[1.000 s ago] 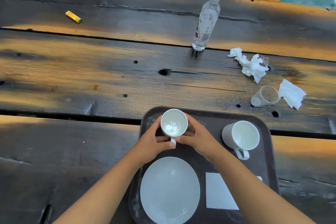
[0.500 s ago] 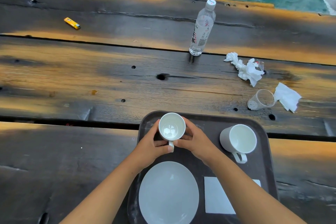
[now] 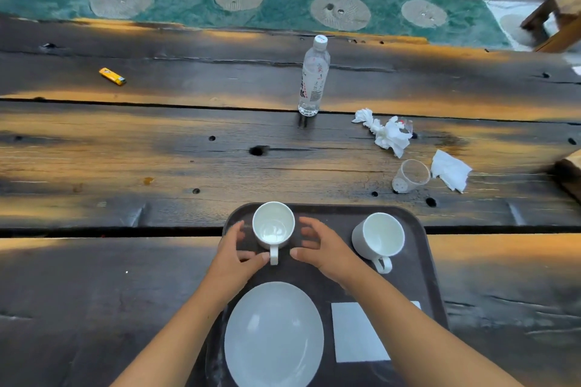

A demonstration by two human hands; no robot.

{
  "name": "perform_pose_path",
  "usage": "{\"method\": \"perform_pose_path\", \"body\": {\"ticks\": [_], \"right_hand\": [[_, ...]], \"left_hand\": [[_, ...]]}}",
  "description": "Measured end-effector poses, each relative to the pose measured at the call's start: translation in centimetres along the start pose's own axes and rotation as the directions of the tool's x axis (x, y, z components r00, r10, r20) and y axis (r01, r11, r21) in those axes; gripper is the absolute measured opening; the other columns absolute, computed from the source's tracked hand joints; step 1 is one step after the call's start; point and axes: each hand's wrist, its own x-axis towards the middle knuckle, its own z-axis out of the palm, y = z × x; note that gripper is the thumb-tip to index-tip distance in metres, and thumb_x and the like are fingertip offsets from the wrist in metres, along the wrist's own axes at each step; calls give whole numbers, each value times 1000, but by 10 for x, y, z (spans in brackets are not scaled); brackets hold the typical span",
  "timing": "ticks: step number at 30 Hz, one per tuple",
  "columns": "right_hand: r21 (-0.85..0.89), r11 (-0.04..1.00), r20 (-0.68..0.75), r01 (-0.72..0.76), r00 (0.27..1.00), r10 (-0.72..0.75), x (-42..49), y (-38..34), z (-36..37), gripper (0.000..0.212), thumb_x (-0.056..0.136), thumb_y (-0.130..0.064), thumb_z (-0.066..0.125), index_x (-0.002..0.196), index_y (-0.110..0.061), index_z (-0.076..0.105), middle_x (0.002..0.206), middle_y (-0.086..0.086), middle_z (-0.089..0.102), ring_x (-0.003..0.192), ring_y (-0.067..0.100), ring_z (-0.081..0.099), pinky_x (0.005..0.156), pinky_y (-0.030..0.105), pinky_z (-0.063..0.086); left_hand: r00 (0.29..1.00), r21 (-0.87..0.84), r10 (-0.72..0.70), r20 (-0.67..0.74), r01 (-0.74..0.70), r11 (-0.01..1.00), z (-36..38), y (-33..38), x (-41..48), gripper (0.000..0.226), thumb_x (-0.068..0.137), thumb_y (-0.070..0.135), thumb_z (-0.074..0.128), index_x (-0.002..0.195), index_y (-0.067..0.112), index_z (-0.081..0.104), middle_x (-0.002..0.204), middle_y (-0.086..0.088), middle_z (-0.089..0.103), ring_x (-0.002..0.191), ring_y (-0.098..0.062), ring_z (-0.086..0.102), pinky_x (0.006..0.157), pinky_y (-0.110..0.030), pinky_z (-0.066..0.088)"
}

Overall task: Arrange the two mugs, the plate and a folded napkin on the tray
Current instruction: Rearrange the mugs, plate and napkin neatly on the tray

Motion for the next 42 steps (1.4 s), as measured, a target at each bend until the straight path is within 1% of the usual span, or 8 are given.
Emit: {"method": "perform_pose_path", "body": {"ticks": [3, 5, 8, 16, 21, 25, 36, 42], "right_hand": [[-45, 999, -28, 24, 999, -26, -20, -2, -15, 50, 87, -30, 75, 133, -34, 55, 131, -10, 60, 112, 1, 60, 88, 21, 49], [-66, 997, -43, 42, 998, -45, -34, -2, -25, 40, 88, -29, 75, 126, -31, 61, 122, -10, 66, 108, -1, 62, 82, 16, 49], [-90, 993, -74, 78, 994, -84, -55, 0, -44, 34, 89, -26, 74, 122, -25, 65, 115, -8, 70, 105, 3, 65, 85, 18, 51], [-38, 994, -127, 100, 986, -104, -99, 21, -112, 28, 88, -28, 72, 116, -27, 67, 109, -9, 71, 100, 11, 67, 90, 31, 54], [27, 993, -135, 117, 985, -112, -113, 45, -146, 24, 83, -26, 72, 106, -24, 67, 95, -8, 72, 83, 5, 66, 75, 25, 51], [19, 993, -168, 114, 980, -110, -121, 63, -166, 20, 77, -30, 72, 95, -24, 66, 84, -7, 70, 68, 0, 64, 65, 20, 49], [1, 994, -199, 113, 974, -111, -117, 87, -187, 26, 78, -36, 74, 99, -35, 59, 103, -2, 68, 87, 9, 63, 80, 31, 52], [-27, 997, -189, 77, 979, -80, -102, 91, -184, 37, 79, -37, 76, 109, -34, 56, 106, -5, 63, 91, 11, 63, 83, 33, 53]], "left_hand": [[978, 40, 59, -200, -52, 998, 2, 8, -15, 32, 89, 16, 73, 114, 25, 56, 98, -3, 62, 76, -17, 59, 79, -46, 58], [977, 65, 92, -190, -81, 995, 8, 12, -25, 17, 90, 16, 71, 100, 25, 62, 84, -4, 64, 73, -18, 58, 71, -40, 55], [987, 85, 121, -108, -112, 990, 26, 20, -36, 10, 89, 15, 71, 93, 23, 66, 85, -11, 67, 70, -15, 57, 73, -37, 53], [980, 165, 200, 0, -197, 966, 100, 56, -55, 22, 87, 20, 73, 104, 31, 65, 98, 5, 69, 80, -10, 63, 78, -29, 55], [972, 242, 233, 33, -234, 942, 141, 75, -63, 37, 87, 25, 75, 120, 31, 58, 113, 11, 63, 97, -10, 65, 91, -36, 56], [967, 289, 252, 39, -252, 923, 166, 85, -67, 48, 87, 28, 75, 128, 31, 52, 122, 12, 59, 98, -6, 64, 83, -29, 52], [970, 306, 231, 81, -245, 920, 193, 90, -68, 65, 87, 33, 74, 143, 32, 41, 133, 12, 50, 101, -4, 62, 71, -18, 46], [975, 295, 205, 84, -221, 930, 191, 83, -58, 59, 87, 34, 74, 136, 37, 43, 135, 11, 48, 107, -7, 59, 79, -25, 47]]}}
